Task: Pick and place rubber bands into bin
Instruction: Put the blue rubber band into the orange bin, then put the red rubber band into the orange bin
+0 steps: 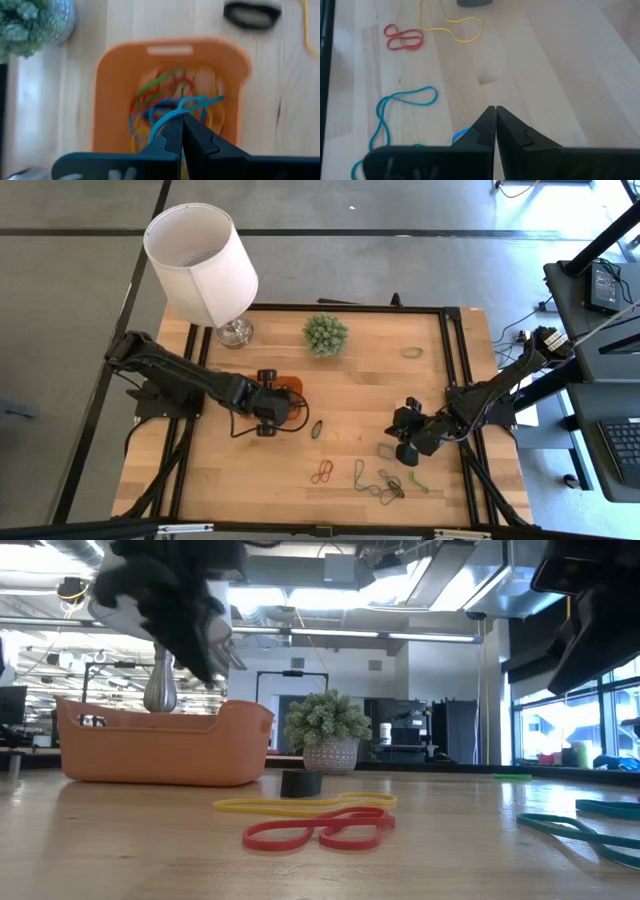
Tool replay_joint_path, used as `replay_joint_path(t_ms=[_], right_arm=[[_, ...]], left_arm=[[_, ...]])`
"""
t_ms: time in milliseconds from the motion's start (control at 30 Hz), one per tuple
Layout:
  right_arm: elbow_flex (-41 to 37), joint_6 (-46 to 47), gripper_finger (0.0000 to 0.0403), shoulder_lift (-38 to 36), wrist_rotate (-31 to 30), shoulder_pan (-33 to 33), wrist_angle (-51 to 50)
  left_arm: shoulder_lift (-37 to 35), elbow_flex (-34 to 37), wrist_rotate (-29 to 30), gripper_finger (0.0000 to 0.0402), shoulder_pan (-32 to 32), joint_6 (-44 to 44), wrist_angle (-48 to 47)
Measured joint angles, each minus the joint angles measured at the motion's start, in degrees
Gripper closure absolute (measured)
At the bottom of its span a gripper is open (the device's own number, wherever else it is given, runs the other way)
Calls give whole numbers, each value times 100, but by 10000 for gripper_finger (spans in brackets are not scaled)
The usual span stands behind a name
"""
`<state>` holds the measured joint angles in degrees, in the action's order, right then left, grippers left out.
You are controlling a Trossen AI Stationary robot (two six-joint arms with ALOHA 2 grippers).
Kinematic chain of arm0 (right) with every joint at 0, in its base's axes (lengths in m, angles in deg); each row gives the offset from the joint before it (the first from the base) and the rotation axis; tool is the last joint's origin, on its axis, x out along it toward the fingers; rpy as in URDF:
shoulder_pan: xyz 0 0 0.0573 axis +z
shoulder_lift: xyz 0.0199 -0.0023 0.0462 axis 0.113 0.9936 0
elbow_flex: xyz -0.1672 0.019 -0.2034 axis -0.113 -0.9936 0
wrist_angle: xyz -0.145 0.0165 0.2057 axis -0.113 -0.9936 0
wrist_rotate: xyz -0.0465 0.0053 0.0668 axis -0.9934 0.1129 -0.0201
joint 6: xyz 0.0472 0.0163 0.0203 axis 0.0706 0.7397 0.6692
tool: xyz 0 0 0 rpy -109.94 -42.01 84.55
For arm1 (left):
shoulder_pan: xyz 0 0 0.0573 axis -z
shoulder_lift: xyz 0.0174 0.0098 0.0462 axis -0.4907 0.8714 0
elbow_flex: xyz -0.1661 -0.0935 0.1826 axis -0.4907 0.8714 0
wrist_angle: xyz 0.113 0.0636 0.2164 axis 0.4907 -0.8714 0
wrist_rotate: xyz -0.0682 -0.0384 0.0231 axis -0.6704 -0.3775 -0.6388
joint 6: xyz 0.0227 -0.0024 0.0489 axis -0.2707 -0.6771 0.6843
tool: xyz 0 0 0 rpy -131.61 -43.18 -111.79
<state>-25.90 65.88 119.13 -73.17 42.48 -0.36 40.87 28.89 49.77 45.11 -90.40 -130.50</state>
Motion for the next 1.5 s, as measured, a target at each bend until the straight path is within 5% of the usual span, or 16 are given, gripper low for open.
replay_joint_path(t_ms=[233,433,833,1133,1500], right_arm=[[0,-13,386,0,2,-165,9],[0,-22,386,0,4,-189,8],[0,-15,386,0,11,-189,17],[0,-15,386,-2,15,-189,28],[0,-12,386,-2,15,-189,30]], left_arm=[[178,401,-318,398,-305,87,1077],[510,414,-956,376,-428,-155,1075],[519,310,-1051,295,-426,-516,855],[354,-276,-1423,304,-426,-515,-224],[227,-279,-1623,317,-404,-878,-330]])
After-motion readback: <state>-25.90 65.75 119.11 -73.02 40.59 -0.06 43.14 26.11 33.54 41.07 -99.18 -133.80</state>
